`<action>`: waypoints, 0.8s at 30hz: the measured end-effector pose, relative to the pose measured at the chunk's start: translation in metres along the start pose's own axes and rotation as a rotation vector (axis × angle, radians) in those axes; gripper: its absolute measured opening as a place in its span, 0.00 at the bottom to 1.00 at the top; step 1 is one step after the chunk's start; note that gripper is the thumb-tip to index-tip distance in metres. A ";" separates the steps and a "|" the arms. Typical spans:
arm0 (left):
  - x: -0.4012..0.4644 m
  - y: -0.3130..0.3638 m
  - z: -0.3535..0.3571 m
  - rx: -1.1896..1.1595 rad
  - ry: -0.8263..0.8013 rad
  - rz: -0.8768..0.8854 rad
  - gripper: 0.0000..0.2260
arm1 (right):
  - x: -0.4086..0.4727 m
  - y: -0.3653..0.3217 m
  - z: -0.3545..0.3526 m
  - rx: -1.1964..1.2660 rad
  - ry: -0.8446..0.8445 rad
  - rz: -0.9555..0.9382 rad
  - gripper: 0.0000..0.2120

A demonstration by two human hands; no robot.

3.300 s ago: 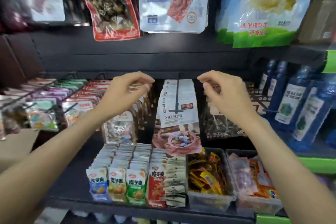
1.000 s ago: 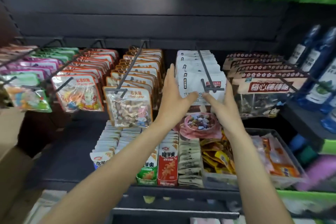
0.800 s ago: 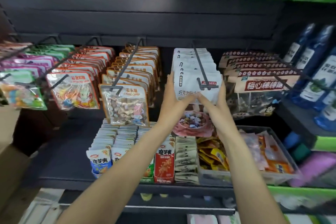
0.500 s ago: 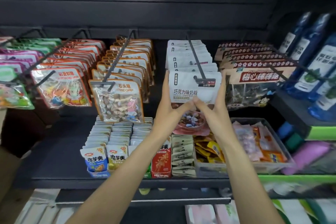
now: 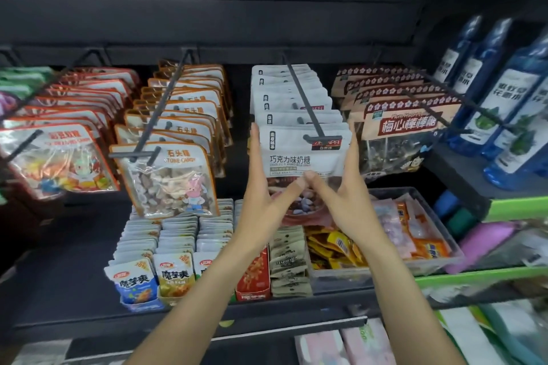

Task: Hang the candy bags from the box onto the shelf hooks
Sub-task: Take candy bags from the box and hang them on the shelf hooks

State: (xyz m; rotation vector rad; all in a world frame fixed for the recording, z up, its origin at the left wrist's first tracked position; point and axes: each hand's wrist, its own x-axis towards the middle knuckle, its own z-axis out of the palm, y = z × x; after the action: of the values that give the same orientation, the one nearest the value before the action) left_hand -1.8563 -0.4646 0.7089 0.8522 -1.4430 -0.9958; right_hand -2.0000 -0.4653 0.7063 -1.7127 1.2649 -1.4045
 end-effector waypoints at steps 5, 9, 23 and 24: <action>0.012 -0.003 -0.005 -0.026 -0.001 0.000 0.42 | 0.012 -0.002 0.002 0.008 -0.012 0.008 0.40; 0.012 -0.002 -0.006 -0.038 0.000 -0.012 0.42 | 0.016 -0.004 0.001 -0.007 -0.023 0.023 0.44; 0.066 0.025 -0.007 -0.272 0.085 -0.278 0.42 | 0.068 -0.043 -0.019 0.258 -0.070 0.226 0.17; 0.064 0.028 -0.006 -0.232 0.098 -0.279 0.43 | 0.068 -0.044 -0.018 0.251 -0.078 0.225 0.14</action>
State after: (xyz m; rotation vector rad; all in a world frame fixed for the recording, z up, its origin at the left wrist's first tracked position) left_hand -1.8562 -0.5134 0.7593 0.9327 -1.1185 -1.2848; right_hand -2.0038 -0.5090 0.7773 -1.3975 1.1458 -1.2905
